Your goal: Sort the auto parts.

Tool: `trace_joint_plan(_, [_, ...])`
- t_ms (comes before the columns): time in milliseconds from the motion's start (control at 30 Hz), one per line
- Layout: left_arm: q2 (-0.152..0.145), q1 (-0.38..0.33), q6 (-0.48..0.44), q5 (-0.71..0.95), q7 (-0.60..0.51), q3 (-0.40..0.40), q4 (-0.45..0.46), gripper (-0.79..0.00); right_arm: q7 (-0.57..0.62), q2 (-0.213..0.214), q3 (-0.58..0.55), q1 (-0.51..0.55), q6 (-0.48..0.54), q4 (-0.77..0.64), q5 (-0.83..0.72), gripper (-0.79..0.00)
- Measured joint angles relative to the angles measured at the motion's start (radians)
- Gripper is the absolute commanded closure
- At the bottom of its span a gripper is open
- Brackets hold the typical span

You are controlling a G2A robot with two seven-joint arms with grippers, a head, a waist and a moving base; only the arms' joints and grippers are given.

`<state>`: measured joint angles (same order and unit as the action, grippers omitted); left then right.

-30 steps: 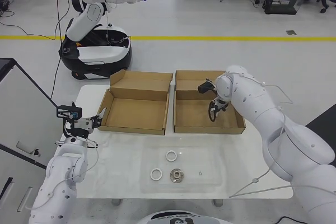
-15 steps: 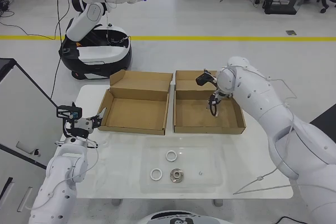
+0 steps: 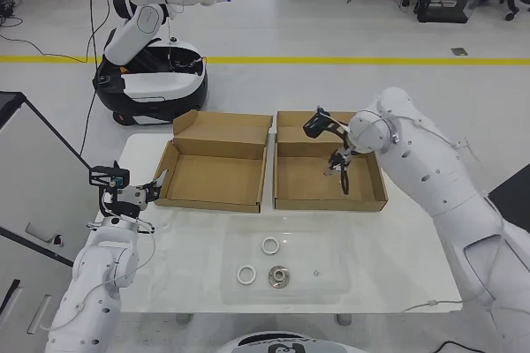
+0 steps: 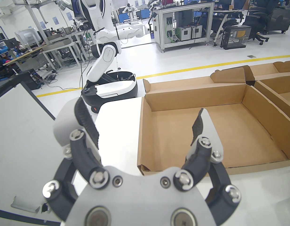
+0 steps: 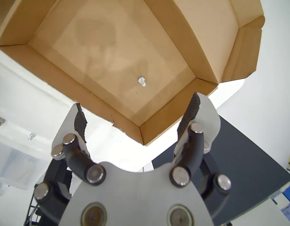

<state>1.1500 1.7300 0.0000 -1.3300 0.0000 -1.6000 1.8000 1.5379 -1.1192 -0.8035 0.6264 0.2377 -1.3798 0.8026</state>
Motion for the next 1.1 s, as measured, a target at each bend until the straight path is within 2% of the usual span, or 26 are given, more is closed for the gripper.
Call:
trace_joint_plan(200, [0.0, 0.0, 0.0, 0.0, 0.0, 0.0, 0.0, -0.785, -0.002, 0.082, -0.076, 0.143, 0.012, -0.275, 0.001, -0.785])
trace_joint_plan(433, [0.0, 0.0, 0.0, 0.0, 0.0, 0.0, 0.0, -0.785, -0.002, 0.166, -0.076, 0.208, 0.024, -0.492, -0.076, -0.785])
trace_joint_plan(633, [0.0, 0.0, 0.0, 0.0, 0.0, 0.0, 0.0, -0.785, -0.002, 0.23, -0.022, 0.19, 0.024, -0.605, -0.17, -0.785])
trace_joint_plan(867, [0.0, 0.0, 0.0, 0.0, 0.0, 0.0, 0.0, -0.785, -0.002, 0.299, 0.068, 0.122, 0.008, -0.689, -0.264, -0.785])
trace_joint_plan(967, [0.0, 0.0, 0.0, 0.0, 0.0, 0.0, 0.0, -0.785, -0.002, 0.322, 0.107, 0.093, -0.009, -0.717, -0.296, -0.785])
trace_joint_plan(1100, [0.0, 0.0, 0.0, 0.0, 0.0, 0.0, 0.0, -0.785, -0.002, 0.326, 0.112, 0.087, -0.012, -0.72, -0.3, -0.785])
